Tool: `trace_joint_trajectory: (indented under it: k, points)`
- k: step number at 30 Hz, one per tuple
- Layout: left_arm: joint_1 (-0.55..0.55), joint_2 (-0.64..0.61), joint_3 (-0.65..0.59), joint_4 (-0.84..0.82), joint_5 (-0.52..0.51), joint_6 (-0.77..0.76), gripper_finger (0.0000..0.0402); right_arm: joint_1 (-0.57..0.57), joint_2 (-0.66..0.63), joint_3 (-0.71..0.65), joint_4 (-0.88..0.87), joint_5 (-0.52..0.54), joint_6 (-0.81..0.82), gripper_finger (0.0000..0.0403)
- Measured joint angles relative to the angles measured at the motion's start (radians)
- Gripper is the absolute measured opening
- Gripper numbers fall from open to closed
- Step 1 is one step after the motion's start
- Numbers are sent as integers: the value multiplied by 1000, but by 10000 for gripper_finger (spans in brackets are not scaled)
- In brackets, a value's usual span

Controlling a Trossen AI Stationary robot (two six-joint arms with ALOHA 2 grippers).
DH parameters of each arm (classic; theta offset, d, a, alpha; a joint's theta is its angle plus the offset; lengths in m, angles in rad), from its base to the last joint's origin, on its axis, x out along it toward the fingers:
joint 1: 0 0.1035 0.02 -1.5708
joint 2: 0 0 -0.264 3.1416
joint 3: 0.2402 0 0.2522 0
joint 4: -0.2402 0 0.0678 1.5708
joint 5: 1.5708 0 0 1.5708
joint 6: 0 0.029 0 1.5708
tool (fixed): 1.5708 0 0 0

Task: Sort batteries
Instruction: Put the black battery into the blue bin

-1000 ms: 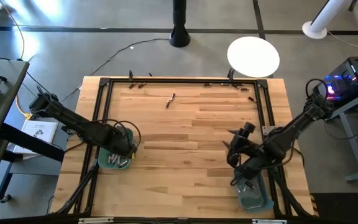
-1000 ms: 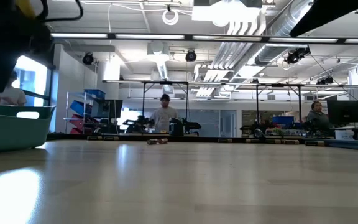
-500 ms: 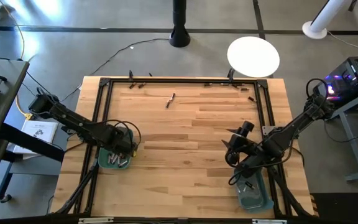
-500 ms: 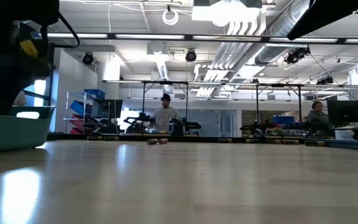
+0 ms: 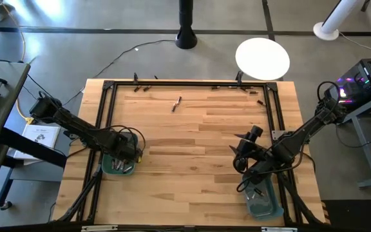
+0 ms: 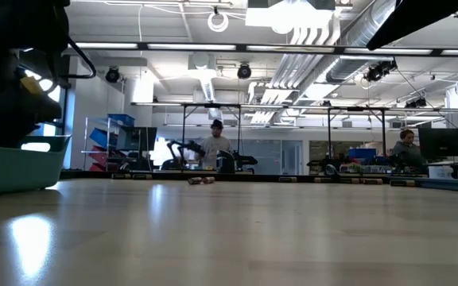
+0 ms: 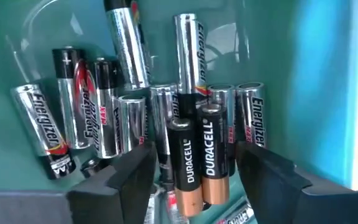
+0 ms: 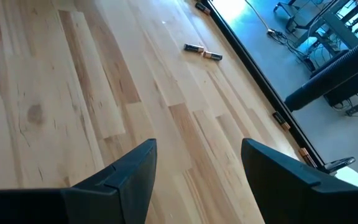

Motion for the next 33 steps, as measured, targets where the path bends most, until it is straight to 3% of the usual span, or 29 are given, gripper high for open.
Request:
trace_joint_trajectory:
  k: [14,19,24,33]
  points:
    - [0,-2,4,15,-4,2,117,0,0,0,4,0,0,229]
    - [-1,-11,8,-1,9,3,108,0,0,0,4,0,0,229]
    - [-1,-11,66,-85,15,37,97,0,0,0,4,0,0,229]
    - [-1,-13,174,-209,-14,91,20,0,0,0,-3,0,0,229]
